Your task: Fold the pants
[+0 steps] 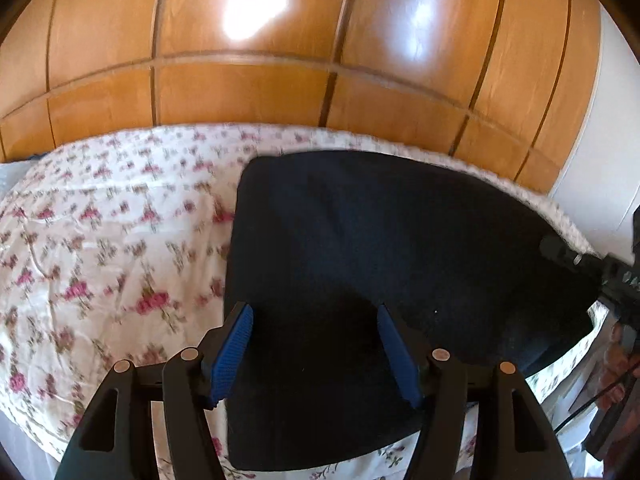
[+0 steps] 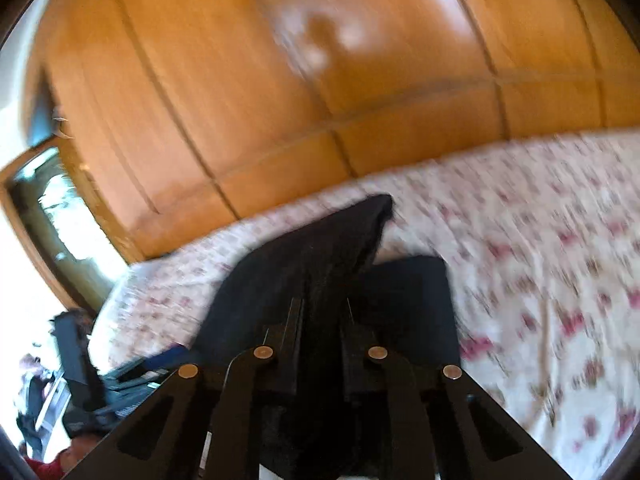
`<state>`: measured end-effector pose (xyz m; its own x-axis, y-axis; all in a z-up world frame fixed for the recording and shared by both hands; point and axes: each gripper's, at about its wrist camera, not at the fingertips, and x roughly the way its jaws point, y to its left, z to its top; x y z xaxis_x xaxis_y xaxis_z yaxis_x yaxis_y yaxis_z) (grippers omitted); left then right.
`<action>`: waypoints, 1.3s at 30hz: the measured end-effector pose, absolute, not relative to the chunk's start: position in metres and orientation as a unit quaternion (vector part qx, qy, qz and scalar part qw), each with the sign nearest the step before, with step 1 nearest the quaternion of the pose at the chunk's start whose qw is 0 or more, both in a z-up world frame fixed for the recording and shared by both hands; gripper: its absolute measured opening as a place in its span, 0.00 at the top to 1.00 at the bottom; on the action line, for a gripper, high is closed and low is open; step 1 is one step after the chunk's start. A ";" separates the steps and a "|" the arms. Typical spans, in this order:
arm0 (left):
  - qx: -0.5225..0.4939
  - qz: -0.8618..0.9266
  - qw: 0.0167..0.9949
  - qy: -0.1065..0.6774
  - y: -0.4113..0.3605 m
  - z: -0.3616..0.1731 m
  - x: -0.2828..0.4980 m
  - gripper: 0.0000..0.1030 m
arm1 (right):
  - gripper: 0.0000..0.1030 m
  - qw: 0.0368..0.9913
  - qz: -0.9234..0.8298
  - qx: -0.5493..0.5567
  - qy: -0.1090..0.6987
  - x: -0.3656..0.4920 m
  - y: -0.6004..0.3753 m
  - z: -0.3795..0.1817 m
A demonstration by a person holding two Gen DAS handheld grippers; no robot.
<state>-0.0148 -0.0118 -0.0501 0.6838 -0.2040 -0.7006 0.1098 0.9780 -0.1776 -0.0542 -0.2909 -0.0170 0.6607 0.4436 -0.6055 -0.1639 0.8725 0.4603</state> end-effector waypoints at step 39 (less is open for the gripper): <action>-0.109 -0.085 0.907 0.397 0.005 -0.064 -0.014 0.16 | 1.00 0.907 0.130 0.107 0.387 -0.039 -0.275 -0.044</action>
<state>-0.0136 0.0055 -0.0638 0.6701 -0.2400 -0.7025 0.0667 0.9620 -0.2649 -0.0393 -0.2752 -0.0439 0.6667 0.3187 -0.6738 -0.1528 0.9432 0.2950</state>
